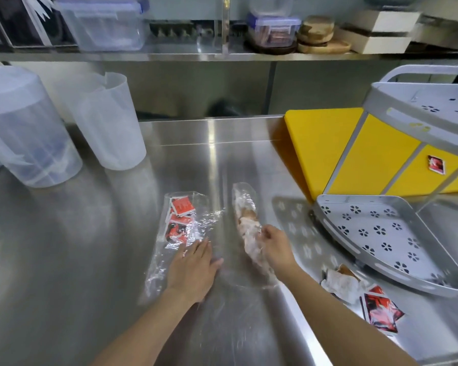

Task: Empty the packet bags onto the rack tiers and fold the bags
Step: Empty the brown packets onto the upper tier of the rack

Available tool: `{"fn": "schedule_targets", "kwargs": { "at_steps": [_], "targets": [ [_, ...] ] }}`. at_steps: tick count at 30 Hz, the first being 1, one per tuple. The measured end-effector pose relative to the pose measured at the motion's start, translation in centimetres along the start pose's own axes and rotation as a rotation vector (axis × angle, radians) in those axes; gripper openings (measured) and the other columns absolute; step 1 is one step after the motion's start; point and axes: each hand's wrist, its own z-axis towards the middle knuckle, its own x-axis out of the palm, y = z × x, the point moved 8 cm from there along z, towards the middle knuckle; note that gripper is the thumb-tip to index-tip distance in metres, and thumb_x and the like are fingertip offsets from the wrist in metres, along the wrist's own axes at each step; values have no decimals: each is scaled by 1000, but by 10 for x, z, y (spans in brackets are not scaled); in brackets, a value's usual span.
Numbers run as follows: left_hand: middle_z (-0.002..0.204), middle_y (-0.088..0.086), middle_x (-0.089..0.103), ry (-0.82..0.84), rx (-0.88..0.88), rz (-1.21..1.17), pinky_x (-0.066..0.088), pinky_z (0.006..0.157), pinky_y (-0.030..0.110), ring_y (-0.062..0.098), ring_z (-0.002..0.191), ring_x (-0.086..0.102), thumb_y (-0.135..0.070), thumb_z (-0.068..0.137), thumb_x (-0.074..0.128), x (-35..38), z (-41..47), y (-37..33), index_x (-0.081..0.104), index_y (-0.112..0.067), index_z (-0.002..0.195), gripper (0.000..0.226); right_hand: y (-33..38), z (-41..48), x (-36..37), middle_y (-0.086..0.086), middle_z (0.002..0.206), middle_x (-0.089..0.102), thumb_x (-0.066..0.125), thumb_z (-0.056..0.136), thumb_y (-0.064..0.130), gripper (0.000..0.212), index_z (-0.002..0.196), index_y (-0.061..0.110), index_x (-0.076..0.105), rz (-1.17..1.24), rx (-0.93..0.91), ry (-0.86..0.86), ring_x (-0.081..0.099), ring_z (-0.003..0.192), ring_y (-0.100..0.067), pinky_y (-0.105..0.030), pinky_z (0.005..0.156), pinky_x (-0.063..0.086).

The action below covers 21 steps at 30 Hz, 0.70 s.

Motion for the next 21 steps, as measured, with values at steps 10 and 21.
{"fn": "schedule_targets", "kwargs": {
  "at_steps": [10,21],
  "targets": [
    [112,9,66,187,-167,88,29,106,40,26,108,59,-51,93,31,-30,16,32,61,-14,104,49,-45,1,-58,-14,63,56,47,83,-6,11,81,1,56,122,444,-14,55,57,-27,-31,48,52],
    [155,7,25,-70,53,-241,13,116,34,21,144,18,-23,93,28,-16,26,-54,27,-12,143,52,32,-26,30,-13,114,67,44,75,41,51,111,9,62,-931,-544,19,64,103,-30,-41,83,53]
  ]
}}
